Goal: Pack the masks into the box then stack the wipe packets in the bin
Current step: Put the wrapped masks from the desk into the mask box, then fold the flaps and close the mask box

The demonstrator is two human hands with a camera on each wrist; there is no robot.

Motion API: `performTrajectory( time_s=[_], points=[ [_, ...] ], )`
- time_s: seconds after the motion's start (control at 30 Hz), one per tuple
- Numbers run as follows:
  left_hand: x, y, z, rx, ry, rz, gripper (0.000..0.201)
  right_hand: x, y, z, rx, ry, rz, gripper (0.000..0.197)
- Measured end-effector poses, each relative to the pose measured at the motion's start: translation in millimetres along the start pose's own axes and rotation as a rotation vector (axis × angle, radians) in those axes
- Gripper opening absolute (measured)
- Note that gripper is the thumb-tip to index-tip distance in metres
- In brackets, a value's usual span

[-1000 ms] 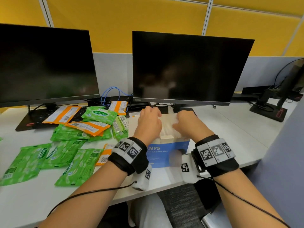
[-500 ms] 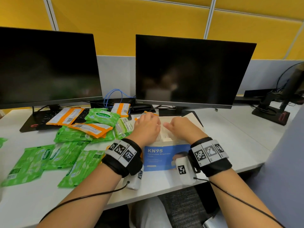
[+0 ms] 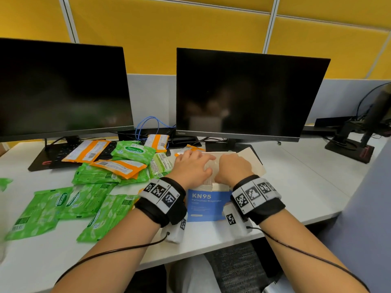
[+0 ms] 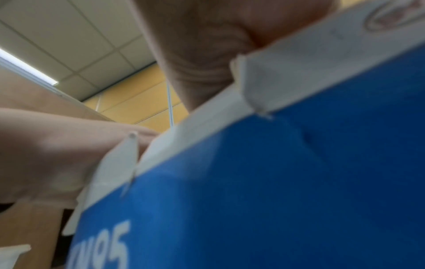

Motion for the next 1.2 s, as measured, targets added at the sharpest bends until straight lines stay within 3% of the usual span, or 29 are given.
performTrajectory(
  time_s=[0.1, 0.17, 0.23, 0.33, 0.37, 0.43, 0.5, 0.6, 0.7, 0.77, 0.8, 0.83, 0.93, 1.0, 1.07, 1.1, 1.2],
  points=[
    [-1.2, -0.8, 1.5, 0.04, 0.036, 0.001, 0.054, -1.8, -7.4, -1.2, -0.208, -0.065, 0.012, 0.045],
    [-2.5, -0.7, 2.4, 0.09, 0.125, -0.004, 0.049, 0.4, -10.8, -4.2, -0.25, -0.137, 0.045, 0.051],
    [-4.6, 0.3, 2.0, 0.151, 0.296, -0.033, 0.038, 6.1, -10.4, -10.9, -0.106, -0.211, 0.063, 0.054],
    [-8.3, 0.9, 0.9, 0.177, 0.436, -0.088, 0.037, 10.0, -6.2, -22.7, 0.248, -0.385, -0.038, 0.032],
    [-8.7, 0.0, 0.6, 0.17, 0.423, -0.097, 0.038, 9.4, -3.9, -25.3, 0.256, -0.442, -0.08, 0.029],
    [-9.1, -2.5, -1.5, 0.181, 0.375, -0.119, 0.041, 1.7, 2.8, -24.9, 0.079, -0.441, -0.159, 0.04],
    [-7.9, -3.7, -4.3, 0.216, 0.302, -0.121, 0.038, -5.8, 5.5, -18.1, -0.072, -0.267, -0.208, 0.054],
    [-8.4, -2.9, -6.0, 0.264, 0.159, -0.074, 0.03, -0.3, -0.1, -18.6, -0.042, -0.217, -0.247, 0.051],
    [-11.8, -1.9, -6.6, 0.082, 0.171, -0.014, 0.032, 17.2, -6.8, -24.4, 0.033, -0.329, -0.289, 0.046],
    [-12.8, 1.8, -9.1, -0.028, 0.216, 0.044, 0.036, 24.6, -5.8, -23.6, -0.081, -0.313, -0.305, 0.052],
    [-15.3, 3.2, -10.2, -0.02, 0.275, 0.046, 0.036, 29.2, -6.1, -21.2, -0.104, -0.329, -0.291, 0.049],
    [-18.6, 3.7, -11.4, 0.03, 0.355, 0.034, 0.035, 35.6, -8.0, -18.5, -0.038, -0.387, -0.27, 0.042],
    [-36.1, 3.8, -10.6, 0.269, 0.676, -0.161, 0.034, 68.5, -9.5, -16.1, 0.465, -0.61, -0.096, 0.025],
    [-51.5, 7.2, -7.1, 0.356, 1.081, -0.393, 0.037, 94.9, -8.4, -7.7, 0.564, -0.757, 0.075, 0.028],
    [-62.5, 15.1, -0.6, 0.351, 1.473, -0.565, 0.037, 113.0, -6.9, 8.2, 0.426, -1.001, 0.192, 0.028],
    [-65.4, 18.0, 4.3, 0.319, 1.554, -0.584, 0.036, 116.3, -5.0, 15.6, 0.324, -1.156, 0.196, 0.026],
    [-53.0, 20.5, 13.6, 0.141, 1.492, -0.423, 0.032, 107.9, -2.4, 34.0, 0.048, -1.353, 0.043, 0.023]
  ],
)
Point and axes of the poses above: each hand's wrist, its own y-axis away from the middle knuckle, its own z-axis out of the palm, x = y × z, the point moved 1 cm from there along -y, towards the middle knuckle, and after that the axes turned 3 degrees about x, right-handed, at the moved point
